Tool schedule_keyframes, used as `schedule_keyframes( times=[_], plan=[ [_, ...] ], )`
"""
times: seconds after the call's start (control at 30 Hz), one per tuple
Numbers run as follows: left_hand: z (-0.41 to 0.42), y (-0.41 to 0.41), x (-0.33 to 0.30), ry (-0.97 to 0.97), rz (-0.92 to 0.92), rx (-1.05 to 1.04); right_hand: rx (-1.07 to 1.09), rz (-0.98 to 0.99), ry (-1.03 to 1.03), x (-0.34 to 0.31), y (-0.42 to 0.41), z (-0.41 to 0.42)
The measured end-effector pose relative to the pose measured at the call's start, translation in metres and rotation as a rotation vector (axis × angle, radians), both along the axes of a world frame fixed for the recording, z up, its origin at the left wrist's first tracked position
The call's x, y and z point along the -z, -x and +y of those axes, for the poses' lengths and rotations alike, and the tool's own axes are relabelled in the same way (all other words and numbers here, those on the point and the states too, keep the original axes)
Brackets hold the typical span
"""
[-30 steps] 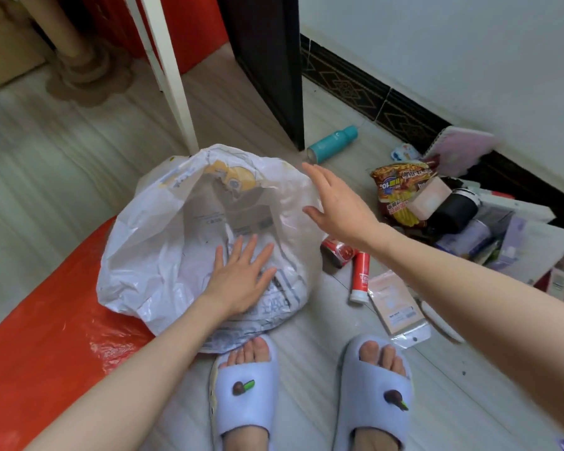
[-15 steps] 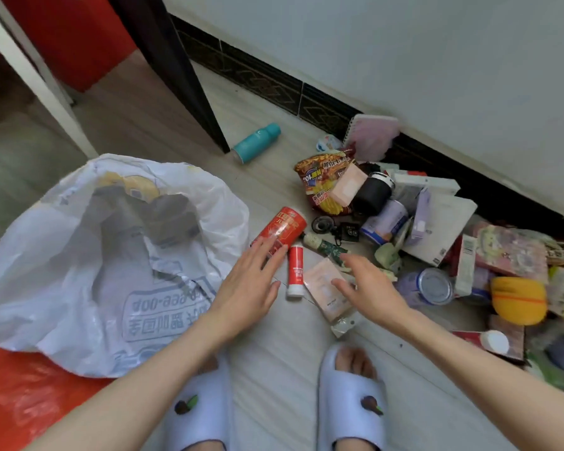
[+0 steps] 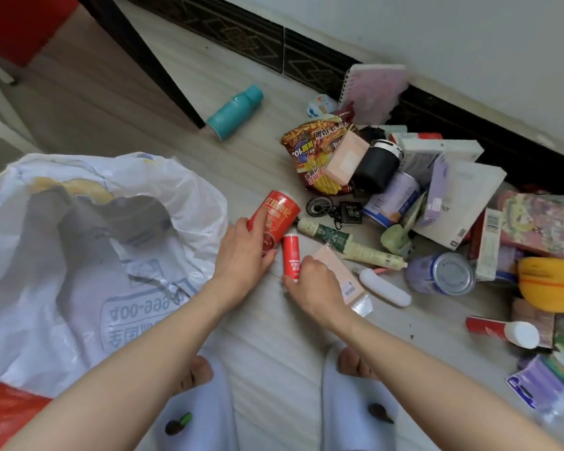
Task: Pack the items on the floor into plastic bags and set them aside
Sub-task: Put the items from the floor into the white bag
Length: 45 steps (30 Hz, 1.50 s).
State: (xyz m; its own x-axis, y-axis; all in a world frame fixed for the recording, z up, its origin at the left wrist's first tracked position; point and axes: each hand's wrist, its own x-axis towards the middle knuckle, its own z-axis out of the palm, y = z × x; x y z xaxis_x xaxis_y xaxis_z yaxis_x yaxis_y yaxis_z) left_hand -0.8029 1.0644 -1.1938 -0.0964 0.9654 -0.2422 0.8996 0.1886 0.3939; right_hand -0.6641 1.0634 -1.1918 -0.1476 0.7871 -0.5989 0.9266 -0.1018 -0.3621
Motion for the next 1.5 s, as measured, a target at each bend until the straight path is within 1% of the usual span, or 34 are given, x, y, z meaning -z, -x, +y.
schedule_keyframes(
  times=[0.1,0.2,0.27,0.33,0.4,0.43,0.5,0.57,0.67,0.77,0.87,0.93,0.97,1.03,1.17,1.23,1.37,1.5],
  plan=[
    [0.001,0.001,0.001,0.001,-0.035,-0.031,0.106,0.004,0.041,-0.004,-0.001,0.000],
    [-0.003,0.002,-0.007,-0.031,-0.105,-0.105,0.278,0.079,0.053,-0.006,-0.009,-0.005],
    [-0.006,0.000,-0.021,-0.047,-0.249,-0.216,0.424,0.174,0.073,-0.006,-0.015,-0.011],
    [-0.010,-0.001,-0.038,0.025,-0.449,-0.359,0.548,0.273,0.065,-0.009,-0.021,-0.018],
    [-0.020,0.001,-0.053,0.086,-0.663,-0.490,0.618,0.351,0.038,-0.016,-0.024,-0.025],
    [-0.027,0.004,-0.061,0.088,-0.737,-0.533,0.640,0.393,0.032,-0.020,-0.025,-0.027],
    [-0.044,0.013,-0.076,0.062,-0.815,-0.584,0.639,0.467,0.038,-0.031,-0.023,-0.031],
    [-0.063,0.028,-0.087,0.002,-0.841,-0.634,0.570,0.511,0.039,-0.042,-0.014,-0.032],
    [-0.095,0.057,-0.096,-0.130,-0.818,-0.774,0.372,0.510,0.015,-0.064,0.008,-0.024],
    [-0.125,0.087,-0.097,-0.233,-0.623,-0.879,0.145,0.463,-0.064,-0.092,0.038,-0.005],
    [-0.137,0.109,-0.092,-0.248,-0.458,-0.915,-0.114,0.365,-0.134,-0.110,0.075,0.008],
    [-0.130,0.119,-0.081,-0.261,-0.371,-0.906,-0.210,0.342,-0.154,-0.108,0.103,0.011],
    [-0.123,0.122,-0.074,-0.272,-0.344,-0.900,-0.230,0.343,-0.161,-0.103,0.118,0.011],
    [-0.106,0.126,-0.057,-0.275,-0.321,-0.911,-0.196,0.352,-0.184,-0.089,0.145,0.011],
    [-0.078,0.130,-0.024,-0.210,-0.320,-0.982,-0.009,0.406,-0.205,-0.055,0.175,0.009],
    [-0.072,0.131,-0.015,-0.189,-0.294,-0.980,-0.028,0.362,-0.227,-0.041,0.177,0.010],
    [-0.073,0.126,-0.005,-0.246,-0.249,-0.899,-0.065,0.321,-0.208,-0.019,0.171,0.010],
    [-0.079,0.118,0.004,-0.173,-0.266,-0.857,-0.138,0.386,-0.136,-0.013,0.168,-0.002]
  ],
)
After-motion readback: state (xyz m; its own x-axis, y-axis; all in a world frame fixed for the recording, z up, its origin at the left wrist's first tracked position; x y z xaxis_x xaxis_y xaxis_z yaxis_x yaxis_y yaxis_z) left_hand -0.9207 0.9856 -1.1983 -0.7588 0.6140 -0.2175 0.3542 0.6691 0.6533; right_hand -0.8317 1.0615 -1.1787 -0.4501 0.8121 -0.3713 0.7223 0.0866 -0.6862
